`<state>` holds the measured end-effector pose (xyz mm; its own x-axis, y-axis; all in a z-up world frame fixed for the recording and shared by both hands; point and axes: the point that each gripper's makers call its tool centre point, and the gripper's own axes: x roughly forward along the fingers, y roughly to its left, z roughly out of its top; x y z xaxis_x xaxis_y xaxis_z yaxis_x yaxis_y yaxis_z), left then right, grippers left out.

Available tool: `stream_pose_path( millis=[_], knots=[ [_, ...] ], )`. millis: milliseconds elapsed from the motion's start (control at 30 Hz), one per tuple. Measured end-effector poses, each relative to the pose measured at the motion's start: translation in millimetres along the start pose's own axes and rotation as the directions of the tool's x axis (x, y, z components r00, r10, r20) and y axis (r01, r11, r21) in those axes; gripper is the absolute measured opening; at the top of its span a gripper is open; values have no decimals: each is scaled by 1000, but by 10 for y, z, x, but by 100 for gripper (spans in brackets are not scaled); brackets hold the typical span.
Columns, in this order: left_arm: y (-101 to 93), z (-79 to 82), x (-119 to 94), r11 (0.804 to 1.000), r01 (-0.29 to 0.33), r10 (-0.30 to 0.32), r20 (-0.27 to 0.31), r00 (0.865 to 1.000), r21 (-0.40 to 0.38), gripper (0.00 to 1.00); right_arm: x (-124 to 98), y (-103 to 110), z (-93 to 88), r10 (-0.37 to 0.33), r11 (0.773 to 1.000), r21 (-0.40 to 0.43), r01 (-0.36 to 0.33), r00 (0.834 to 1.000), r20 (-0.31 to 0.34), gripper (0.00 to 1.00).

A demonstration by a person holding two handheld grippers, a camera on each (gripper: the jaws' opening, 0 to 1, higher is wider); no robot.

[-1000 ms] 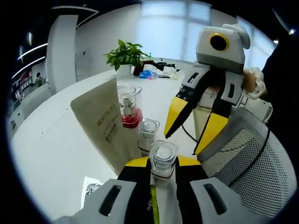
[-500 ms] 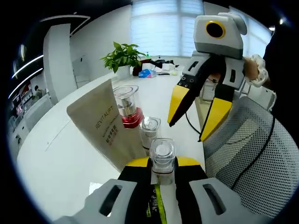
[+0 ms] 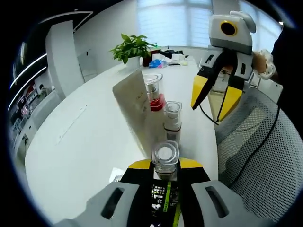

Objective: Arrange the skincare products in the storage area until every visible bottle or jar stands upright without overlapping.

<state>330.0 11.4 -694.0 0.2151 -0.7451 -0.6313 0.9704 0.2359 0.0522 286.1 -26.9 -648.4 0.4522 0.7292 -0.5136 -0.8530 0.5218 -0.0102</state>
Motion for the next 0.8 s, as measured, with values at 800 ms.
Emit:
stream_pose_path(
  millis=[800],
  knots=[
    [-205, 187, 206, 993, 63, -63, -11, 998, 96, 18, -83, -66, -171, -26, 999, 45, 27, 999, -22, 25]
  ],
)
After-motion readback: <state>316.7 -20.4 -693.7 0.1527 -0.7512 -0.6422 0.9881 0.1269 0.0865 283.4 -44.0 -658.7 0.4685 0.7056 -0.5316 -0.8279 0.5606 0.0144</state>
